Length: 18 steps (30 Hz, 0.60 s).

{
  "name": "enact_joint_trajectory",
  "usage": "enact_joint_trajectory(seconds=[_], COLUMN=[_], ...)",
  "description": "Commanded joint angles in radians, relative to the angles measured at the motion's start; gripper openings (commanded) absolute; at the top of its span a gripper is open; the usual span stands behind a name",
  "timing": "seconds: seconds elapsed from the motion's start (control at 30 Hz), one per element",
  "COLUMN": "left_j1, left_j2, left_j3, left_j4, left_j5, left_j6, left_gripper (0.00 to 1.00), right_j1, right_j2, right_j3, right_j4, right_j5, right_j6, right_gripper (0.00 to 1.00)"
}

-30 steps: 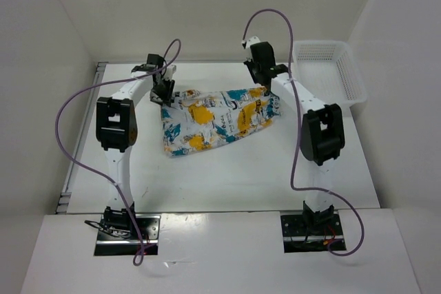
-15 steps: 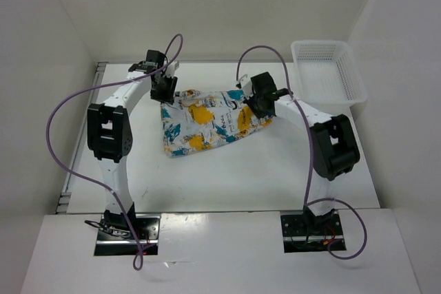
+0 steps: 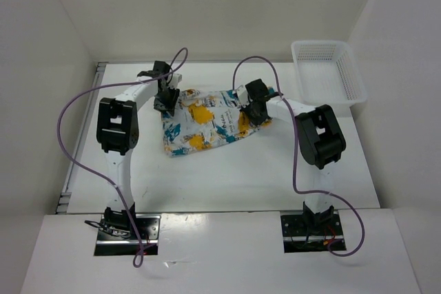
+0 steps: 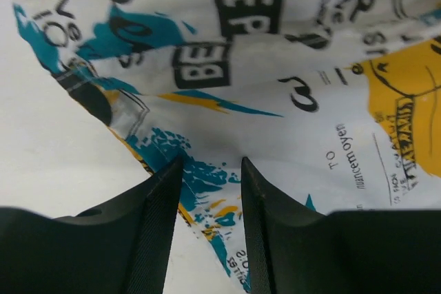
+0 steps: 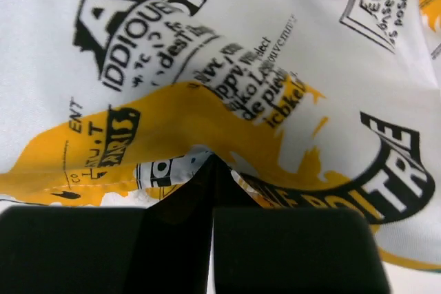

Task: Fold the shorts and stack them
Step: Fold the shorts

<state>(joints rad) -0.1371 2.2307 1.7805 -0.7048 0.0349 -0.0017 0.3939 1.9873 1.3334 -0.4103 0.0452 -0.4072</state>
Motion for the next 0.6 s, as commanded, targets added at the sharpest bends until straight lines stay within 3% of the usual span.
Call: enact_joint_trajectory(seconds=[0.0, 0.37, 0.57], left_j1=[0.062, 0.096, 0.062], left_j2=[0.030, 0.040, -0.006], left_j3=[-0.007, 0.002, 0.002], left_j4=[0.022, 0.065, 0.065], left_j5=[-0.056, -0.122, -0.090], left_j6=[0.002, 0.002, 0.002], left_gripper=[0.47, 0.47, 0.47], right_j1=[-0.009, -0.009, -0.009], right_j2=[0.007, -0.134, -0.194], right_j3=[-0.045, -0.220, 0.019], right_j4=[-0.047, -0.110, -0.221], right_j5=[0.056, 0.055, -0.171], right_j6=[0.030, 0.019, -0.045], right_gripper=[0.00, 0.00, 0.03])
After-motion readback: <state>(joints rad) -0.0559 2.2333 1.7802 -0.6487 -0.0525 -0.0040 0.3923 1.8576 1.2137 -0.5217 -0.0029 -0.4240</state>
